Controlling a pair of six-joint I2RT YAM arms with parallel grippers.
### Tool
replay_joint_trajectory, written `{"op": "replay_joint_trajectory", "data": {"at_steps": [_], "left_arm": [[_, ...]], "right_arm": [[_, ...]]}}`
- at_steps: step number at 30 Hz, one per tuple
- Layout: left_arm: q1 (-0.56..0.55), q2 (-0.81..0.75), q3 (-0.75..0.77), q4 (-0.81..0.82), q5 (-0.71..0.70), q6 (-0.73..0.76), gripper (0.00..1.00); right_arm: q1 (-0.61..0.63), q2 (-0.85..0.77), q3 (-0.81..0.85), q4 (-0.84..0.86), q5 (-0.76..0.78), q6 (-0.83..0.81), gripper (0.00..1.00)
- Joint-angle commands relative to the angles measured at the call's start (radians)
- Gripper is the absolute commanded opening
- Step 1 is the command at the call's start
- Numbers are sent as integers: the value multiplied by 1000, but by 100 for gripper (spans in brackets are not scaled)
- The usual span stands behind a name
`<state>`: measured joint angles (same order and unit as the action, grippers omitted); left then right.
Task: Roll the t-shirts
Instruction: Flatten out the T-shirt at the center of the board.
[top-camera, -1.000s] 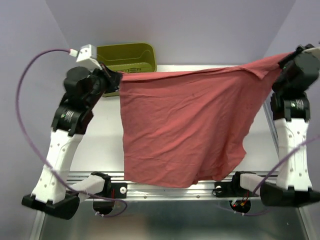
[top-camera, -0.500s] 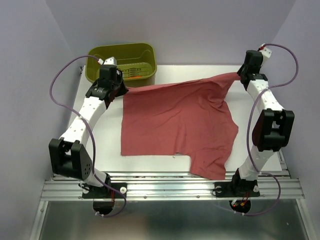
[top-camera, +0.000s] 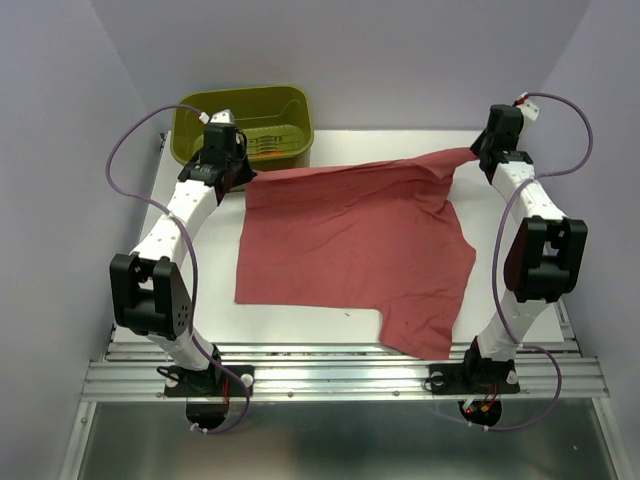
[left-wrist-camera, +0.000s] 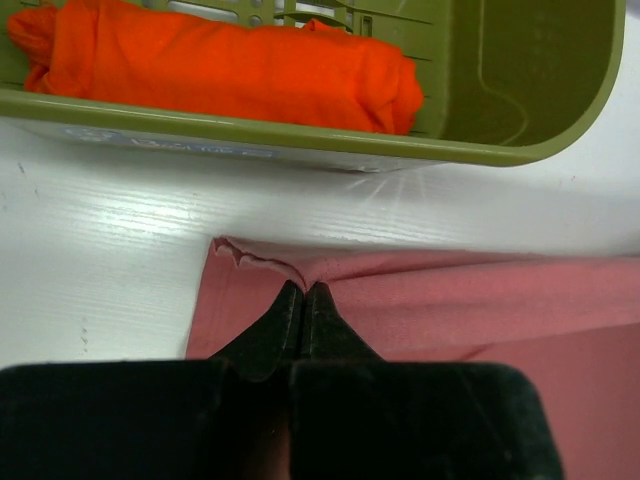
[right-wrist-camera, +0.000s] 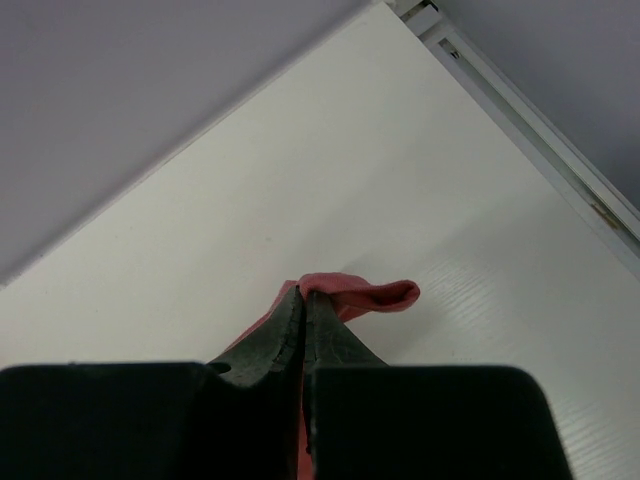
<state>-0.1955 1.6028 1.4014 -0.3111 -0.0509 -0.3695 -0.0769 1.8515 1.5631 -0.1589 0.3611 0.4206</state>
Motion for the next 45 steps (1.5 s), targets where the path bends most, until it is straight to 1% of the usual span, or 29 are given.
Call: {"op": "replay_joint_trajectory", "data": {"at_steps": [1, 5, 9, 16, 18, 20, 24, 25, 29, 36, 38, 42, 45], "left_arm": [[27, -3, 45, 18, -50, 29, 0], [45, -18, 39, 12, -53, 35, 0], [73, -26, 38, 14, -38, 35, 0], [79, -14, 33, 9, -7, 24, 0], [79, -9, 38, -8, -9, 29, 0], [79, -10, 41, -31, -13, 35, 0], [82, -30, 31, -80, -30, 43, 0], [82, -38, 22, -86, -39, 44, 0], [90, -84, -22, -120, -58, 40, 0], [94, -124, -28, -229, -87, 34, 0], [96, -148, -31, -264, -98, 34, 0], [105, -188, -44, -298, -102, 34, 0], [120, -178, -77, -283, -115, 37, 0]], "right_arm": [[-8, -77, -17, 67, 22, 4, 1], [-8, -43, 25, 84, 27, -14, 1], [-8, 5, 48, 147, -22, -6, 1], [-8, 112, 91, 262, -139, 112, 1], [-8, 141, 106, 288, -178, 177, 1], [-8, 155, 101, 329, -224, 208, 1], [-8, 189, 143, 331, -269, 271, 1], [-8, 205, 150, 331, -299, 282, 1], [5, 248, 158, 372, -352, 331, 1], [69, 331, 224, 381, -353, 333, 1], [83, 344, 233, 381, -387, 334, 1], [103, 367, 238, 395, -398, 362, 1], [114, 387, 236, 410, -412, 406, 1]]}}
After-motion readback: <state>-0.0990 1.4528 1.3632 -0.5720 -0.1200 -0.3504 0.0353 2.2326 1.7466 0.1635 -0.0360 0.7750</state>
